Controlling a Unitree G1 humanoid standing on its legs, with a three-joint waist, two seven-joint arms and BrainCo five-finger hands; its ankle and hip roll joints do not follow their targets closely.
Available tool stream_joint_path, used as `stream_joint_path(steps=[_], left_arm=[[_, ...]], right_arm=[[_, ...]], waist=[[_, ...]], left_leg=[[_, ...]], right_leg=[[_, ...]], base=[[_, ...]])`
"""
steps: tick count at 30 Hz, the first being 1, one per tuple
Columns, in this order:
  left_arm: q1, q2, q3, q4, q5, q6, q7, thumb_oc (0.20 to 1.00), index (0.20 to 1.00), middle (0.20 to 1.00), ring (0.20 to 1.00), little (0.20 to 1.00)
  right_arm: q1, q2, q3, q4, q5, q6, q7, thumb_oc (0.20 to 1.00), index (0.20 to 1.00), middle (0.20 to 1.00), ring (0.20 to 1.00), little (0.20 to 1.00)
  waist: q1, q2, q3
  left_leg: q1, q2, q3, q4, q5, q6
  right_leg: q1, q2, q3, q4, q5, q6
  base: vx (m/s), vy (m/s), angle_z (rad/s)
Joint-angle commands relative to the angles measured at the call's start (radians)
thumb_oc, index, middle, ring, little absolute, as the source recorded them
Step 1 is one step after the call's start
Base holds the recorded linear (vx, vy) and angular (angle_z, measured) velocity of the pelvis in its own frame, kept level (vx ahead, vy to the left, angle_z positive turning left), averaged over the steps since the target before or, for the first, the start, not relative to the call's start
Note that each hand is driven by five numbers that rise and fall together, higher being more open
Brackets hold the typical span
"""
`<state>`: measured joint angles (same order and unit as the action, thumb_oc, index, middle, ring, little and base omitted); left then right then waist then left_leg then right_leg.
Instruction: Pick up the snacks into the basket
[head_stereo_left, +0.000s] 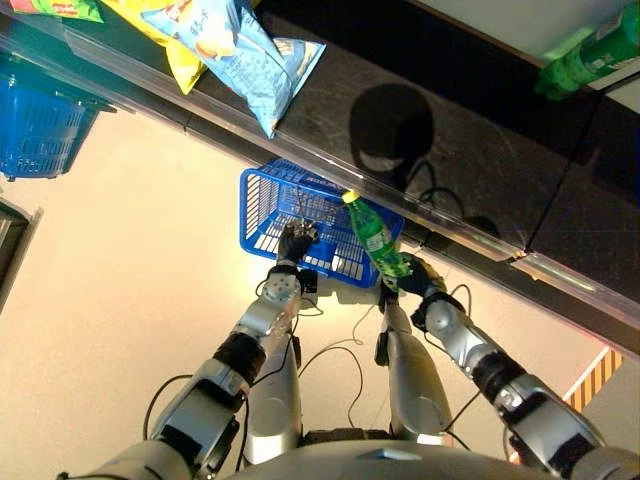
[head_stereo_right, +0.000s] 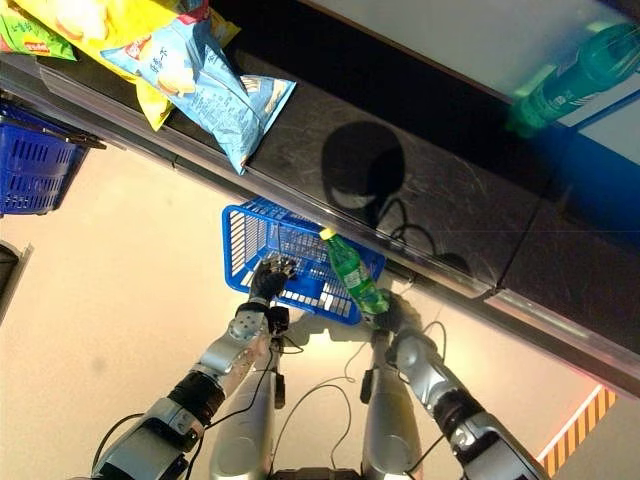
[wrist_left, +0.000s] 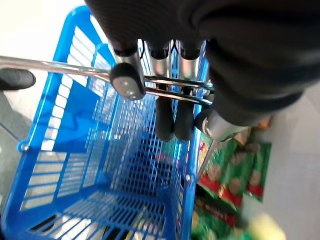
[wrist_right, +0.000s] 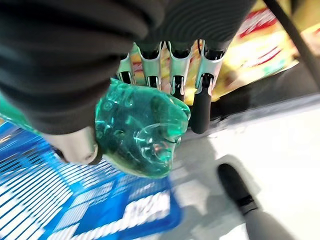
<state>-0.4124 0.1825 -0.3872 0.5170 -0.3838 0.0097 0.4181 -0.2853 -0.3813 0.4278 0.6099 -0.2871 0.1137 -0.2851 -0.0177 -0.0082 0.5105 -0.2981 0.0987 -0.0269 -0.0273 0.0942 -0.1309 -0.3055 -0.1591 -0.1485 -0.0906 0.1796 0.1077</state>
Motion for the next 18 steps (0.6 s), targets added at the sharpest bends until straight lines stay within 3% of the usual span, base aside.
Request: stream_joint_path(steps=[1, 11, 18], left_arm=[[-0.023, 0.001, 0.053, -0.069, 0.037, -0.073, 0.011, 0.2, 0.2, 0.2, 0.2, 0.2], [-0.044, 0.018, 0.107, -0.065, 0.041, -0.08, 0.019, 0.2, 0.2, 0.2, 0.2, 0.2], [-0.061, 0.008, 0.09, -0.083, 0.042, -0.082, 0.015, 0.2, 0.2, 0.2, 0.2, 0.2]], right_arm=[[0.055, -0.033, -0.031, -0.103, -0.051, -0.071, -0.019, 0.2, 0.2, 0.2, 0.2, 0.2], [0.143, -0.076, -0.052, -0.052, -0.11, -0.081, 0.007, 0.2, 0.2, 0.2, 0.2, 0.2], [0.108, -0.069, -0.01, 0.023, -0.171, -0.068, 0.012, 0.2, 0.2, 0.2, 0.2, 0.2]], waist=[[-0.019, -0.041, -0.004], [-0.031, -0.057, -0.001], [-0.027, -0.062, -0.002]], left_leg=[[-0.024, -0.092, 0.04, -0.055, 0.052, 0.07], [-0.021, -0.088, 0.041, -0.055, 0.051, 0.068], [-0.022, -0.088, 0.04, -0.055, 0.051, 0.069]], right_leg=[[-0.04, 0.051, 0.062, 0.061, -0.024, 0.019], [-0.044, 0.057, 0.065, 0.064, -0.025, 0.019], [-0.044, 0.056, 0.065, 0.064, -0.025, 0.02]], base=[[0.0, 0.0, 0.0], [0.0, 0.0, 0.0], [0.0, 0.0, 0.0]])
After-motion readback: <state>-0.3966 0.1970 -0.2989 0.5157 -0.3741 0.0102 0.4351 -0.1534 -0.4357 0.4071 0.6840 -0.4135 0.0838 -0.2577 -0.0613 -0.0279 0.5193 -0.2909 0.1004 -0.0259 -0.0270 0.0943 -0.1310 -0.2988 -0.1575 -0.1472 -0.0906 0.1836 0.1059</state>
